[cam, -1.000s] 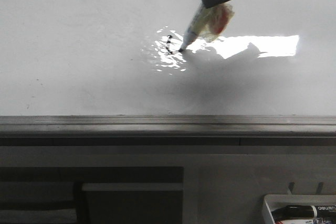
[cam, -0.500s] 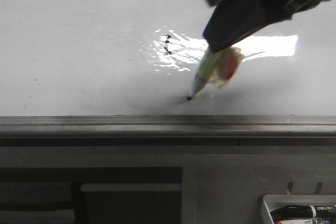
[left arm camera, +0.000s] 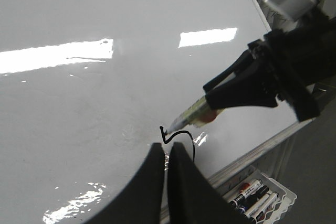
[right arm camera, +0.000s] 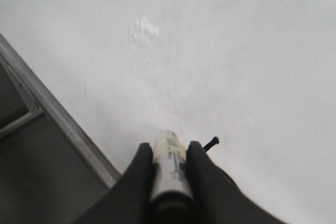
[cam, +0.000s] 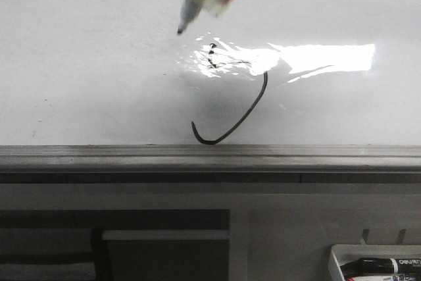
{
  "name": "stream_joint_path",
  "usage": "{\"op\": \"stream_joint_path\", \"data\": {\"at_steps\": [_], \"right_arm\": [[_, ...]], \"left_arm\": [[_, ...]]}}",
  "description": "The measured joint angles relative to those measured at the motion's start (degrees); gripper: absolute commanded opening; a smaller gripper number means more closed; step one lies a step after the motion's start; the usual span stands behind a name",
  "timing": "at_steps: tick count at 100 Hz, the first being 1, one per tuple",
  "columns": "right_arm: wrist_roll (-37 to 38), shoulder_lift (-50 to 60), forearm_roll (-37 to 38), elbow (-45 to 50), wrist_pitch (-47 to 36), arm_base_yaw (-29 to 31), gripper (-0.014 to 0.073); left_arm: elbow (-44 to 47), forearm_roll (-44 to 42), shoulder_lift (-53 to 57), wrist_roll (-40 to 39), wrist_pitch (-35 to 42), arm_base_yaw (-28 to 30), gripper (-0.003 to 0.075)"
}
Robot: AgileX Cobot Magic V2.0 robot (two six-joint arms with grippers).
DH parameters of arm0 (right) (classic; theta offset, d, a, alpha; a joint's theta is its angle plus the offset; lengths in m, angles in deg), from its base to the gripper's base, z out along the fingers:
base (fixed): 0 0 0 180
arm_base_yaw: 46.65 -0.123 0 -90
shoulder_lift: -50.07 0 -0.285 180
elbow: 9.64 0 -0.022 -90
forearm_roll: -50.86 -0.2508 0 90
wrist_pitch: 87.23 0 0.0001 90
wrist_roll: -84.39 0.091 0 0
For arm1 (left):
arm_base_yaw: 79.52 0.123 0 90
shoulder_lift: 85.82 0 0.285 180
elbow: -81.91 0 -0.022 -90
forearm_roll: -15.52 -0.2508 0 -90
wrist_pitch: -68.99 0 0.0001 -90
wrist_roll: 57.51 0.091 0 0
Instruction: Write number 5 on whiteboard
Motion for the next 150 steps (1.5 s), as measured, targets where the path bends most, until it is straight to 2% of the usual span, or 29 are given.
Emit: {"op": "stream_joint_path", "data": {"at_steps": [25,55,98,150], "right_arm": [[0.00,3.25,5.64,0.12,4.28,0.38,-0.0041],[0.00,3.25,5.97,2.10,0.71,4.34,-0.0041],[0.00,-0.41,4.88,2.22,-2.42,4.54,-0.0041],[0.00,-2.59,4.79,2.22,-2.30,4.69,-0.0043]], "left_arm": [[0.00,0.00,0.00,0.00,0.00,0.00,-0.0020],[0.00,0.00,0.00,0.00,0.00,0.00,-0.0020],[0.00,0.00,0.00,0.00,0.00,0.00,-0.0020],[0.00,0.00,0.00,0.00,0.00,0.00,-0.0020]]}}
